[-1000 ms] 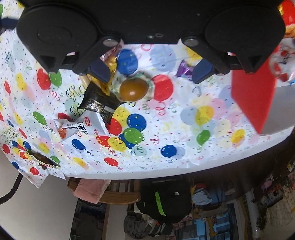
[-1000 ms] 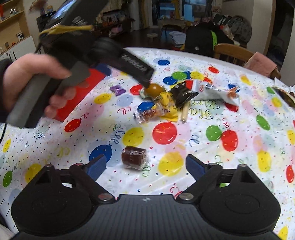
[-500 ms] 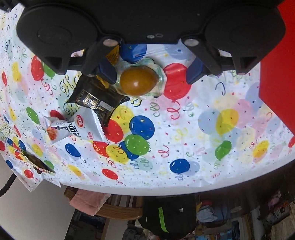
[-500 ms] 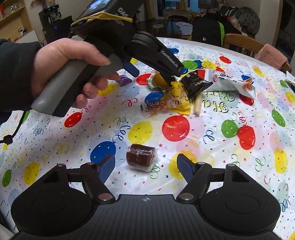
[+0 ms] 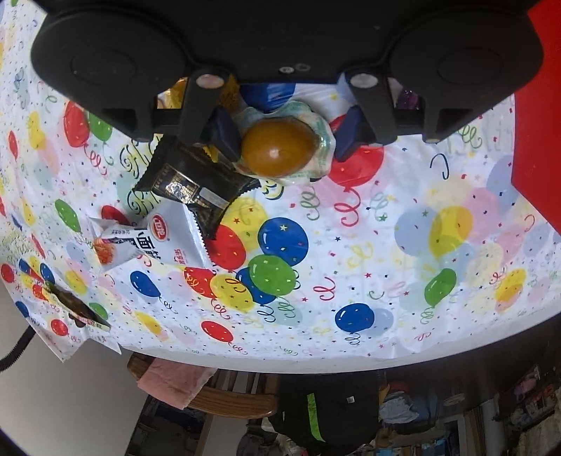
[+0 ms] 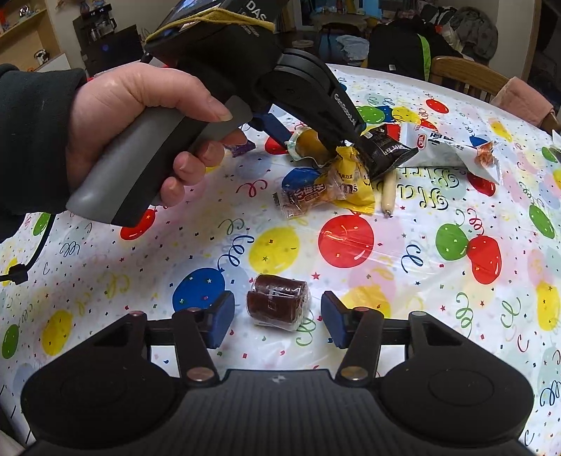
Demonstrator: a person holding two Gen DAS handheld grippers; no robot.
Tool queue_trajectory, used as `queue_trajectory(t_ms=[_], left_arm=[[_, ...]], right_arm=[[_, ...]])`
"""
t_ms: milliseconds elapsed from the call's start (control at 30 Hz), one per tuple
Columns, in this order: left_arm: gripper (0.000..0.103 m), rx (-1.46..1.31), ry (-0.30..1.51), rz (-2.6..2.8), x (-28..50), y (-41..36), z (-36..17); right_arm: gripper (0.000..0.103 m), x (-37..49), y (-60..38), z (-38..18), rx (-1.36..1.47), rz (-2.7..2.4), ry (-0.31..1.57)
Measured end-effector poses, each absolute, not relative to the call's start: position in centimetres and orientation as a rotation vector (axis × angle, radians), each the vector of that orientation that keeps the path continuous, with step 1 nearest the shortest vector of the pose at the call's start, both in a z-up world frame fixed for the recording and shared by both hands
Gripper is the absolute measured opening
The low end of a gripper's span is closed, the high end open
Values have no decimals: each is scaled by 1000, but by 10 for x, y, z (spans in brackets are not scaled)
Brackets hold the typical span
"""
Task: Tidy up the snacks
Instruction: 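Grasp the brown egg candy with the left tool while the right tool grasps the brown wrapped roll, then carry the egg candy and brown roll over the open box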
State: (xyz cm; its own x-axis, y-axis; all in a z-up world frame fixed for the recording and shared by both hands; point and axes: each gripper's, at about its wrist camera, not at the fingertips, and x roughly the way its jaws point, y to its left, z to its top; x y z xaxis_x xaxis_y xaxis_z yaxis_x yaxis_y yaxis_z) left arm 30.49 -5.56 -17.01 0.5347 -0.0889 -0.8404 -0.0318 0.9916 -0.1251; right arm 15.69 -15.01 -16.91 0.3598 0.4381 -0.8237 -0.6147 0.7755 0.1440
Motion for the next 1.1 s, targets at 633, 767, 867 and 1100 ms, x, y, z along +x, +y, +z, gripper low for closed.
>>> queue_trajectory(t_ms=[633, 767, 867, 1100], left_arm=[[55, -153, 1006, 18, 268, -37, -152], [55, -173, 997, 18, 251, -32, -139], [55, -183, 989, 20, 238, -29, -128], [55, -209, 954, 11, 207, -18, -100]], right_arm=[[32, 151, -160, -149, -149, 643, 965], [32, 148, -163, -136, -151, 637, 952], [32, 145, -164, -127, -153, 630, 943], [32, 136, -162, -100, -152, 633, 913]])
